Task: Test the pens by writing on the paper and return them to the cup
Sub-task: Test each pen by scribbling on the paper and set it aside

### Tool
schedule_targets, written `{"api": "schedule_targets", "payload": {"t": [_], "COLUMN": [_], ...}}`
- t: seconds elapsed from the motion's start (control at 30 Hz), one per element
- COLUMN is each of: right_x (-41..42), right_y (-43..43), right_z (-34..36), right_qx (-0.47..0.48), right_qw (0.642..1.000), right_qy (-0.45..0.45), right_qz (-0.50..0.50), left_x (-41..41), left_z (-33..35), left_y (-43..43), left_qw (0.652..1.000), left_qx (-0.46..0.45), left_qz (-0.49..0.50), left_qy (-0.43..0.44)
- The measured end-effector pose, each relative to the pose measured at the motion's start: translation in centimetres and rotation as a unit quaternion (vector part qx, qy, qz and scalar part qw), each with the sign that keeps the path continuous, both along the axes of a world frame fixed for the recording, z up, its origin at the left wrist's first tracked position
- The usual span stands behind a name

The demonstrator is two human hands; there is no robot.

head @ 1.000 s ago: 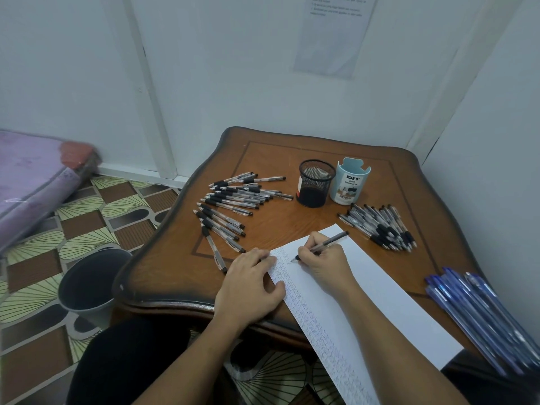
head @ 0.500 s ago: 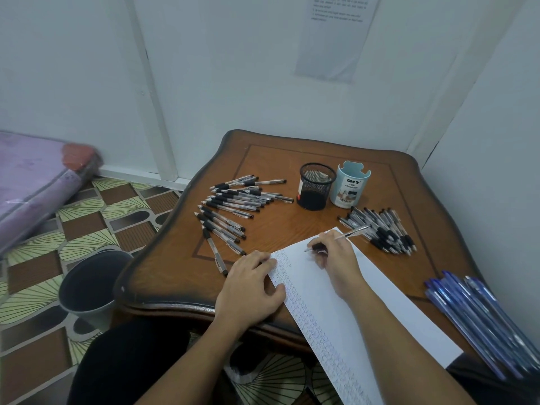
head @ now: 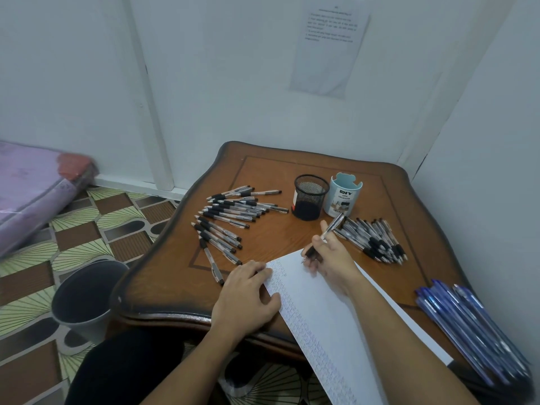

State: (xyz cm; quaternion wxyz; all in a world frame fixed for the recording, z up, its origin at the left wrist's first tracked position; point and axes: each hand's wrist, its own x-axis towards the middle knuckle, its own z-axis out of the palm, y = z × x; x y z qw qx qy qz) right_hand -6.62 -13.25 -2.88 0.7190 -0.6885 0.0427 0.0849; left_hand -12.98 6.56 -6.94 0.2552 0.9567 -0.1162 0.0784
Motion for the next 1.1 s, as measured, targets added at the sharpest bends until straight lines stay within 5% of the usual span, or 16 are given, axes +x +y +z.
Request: {"api": "schedule_targets", "payload": {"t": [0.53, 0.63, 0.73, 0.87, 1.1], "right_x": [0.6, 1.4, 2.2, 3.4, 4.1], "right_y": [-2.9, -4.3, -6.2, -8.5, -12.7], "right_z": [1.1, 1.4, 2.4, 3.8, 2.3], "right_qx": [-0.114, -0.298, -0.490, -0.582, -0.514], "right_qw": [0.992, 0.945, 0.853, 0.784, 0.827], "right_qy": [-0.035, -0.076, -0.112, -0.093, -0.005], "right_qz": [-0.046, -0.112, -0.141, -0.193, -0.230], "left_x": [0.0, -0.1, -0.1, 0.0, 0.1], "left_z": [0.0, 0.1, 0.2, 0.0, -0.1], "left_y": [0.0, 0.0, 0.0, 0.0, -0.1], "left_qw": [1.000, 1.000, 1.000, 1.000, 1.000], "left_qx": [-0.001, 0.004, 0.004, -0.006, -0.004], "left_qz": [0.001, 0.000, 0.000, 0.008, 0.008], "left_qy": [0.005, 0.011, 0.016, 0.013, 0.019]}}
